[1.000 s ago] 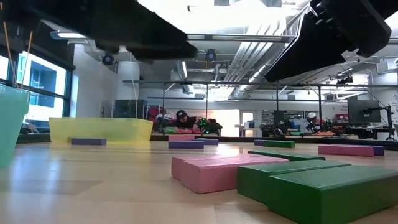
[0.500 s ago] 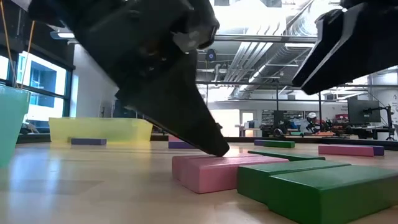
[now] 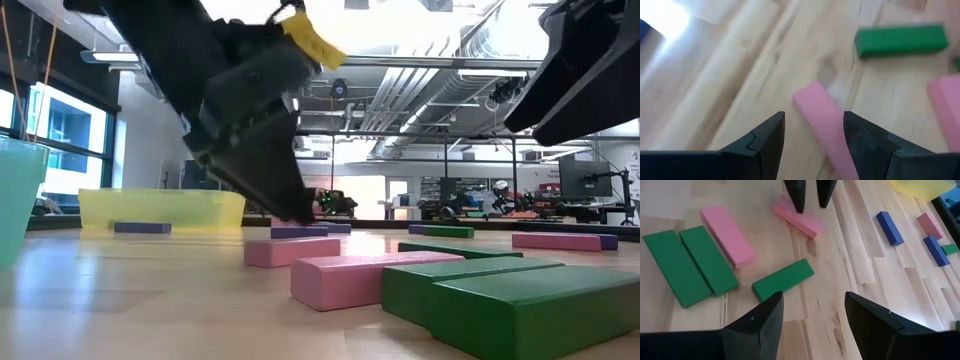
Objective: Sort blocks
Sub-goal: Put the pink block into the green bin
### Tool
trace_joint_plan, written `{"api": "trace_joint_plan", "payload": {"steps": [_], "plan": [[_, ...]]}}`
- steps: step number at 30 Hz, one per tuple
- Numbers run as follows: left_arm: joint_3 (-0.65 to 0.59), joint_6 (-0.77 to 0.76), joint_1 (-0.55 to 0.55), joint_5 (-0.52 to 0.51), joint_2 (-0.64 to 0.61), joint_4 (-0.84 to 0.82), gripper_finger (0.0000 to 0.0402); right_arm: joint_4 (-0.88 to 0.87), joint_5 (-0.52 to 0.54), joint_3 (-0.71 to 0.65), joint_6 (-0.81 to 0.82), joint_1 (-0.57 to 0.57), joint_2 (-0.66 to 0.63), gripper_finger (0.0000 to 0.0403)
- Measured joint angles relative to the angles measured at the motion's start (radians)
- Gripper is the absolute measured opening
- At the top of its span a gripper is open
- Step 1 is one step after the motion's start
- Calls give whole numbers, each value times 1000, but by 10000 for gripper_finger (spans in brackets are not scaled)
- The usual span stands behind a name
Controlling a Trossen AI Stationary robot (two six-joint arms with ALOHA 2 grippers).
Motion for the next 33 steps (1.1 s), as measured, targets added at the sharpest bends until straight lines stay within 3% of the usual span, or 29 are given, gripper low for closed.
{"api": "trace_joint_plan", "payload": {"steps": [4,14,17,20,21,27,33], "plan": [[1,-78,-19,-73,-13,6,188,-4,1,0,20,0,0,196],[2,-220,-19,-46,90,40,182,-7,2,0,31,0,0,196],[3,-222,-19,-41,93,38,149,-7,2,0,31,0,0,196],[3,-224,-23,-25,76,-17,88,-8,2,0,31,0,0,196],[4,-227,-26,-22,66,-41,70,-7,2,0,31,0,0,196],[-1,-225,-95,-29,-58,-192,68,-7,4,0,29,0,0,196],[1,-172,-266,-40,-225,-241,68,-7,29,0,28,0,0,196]]}}
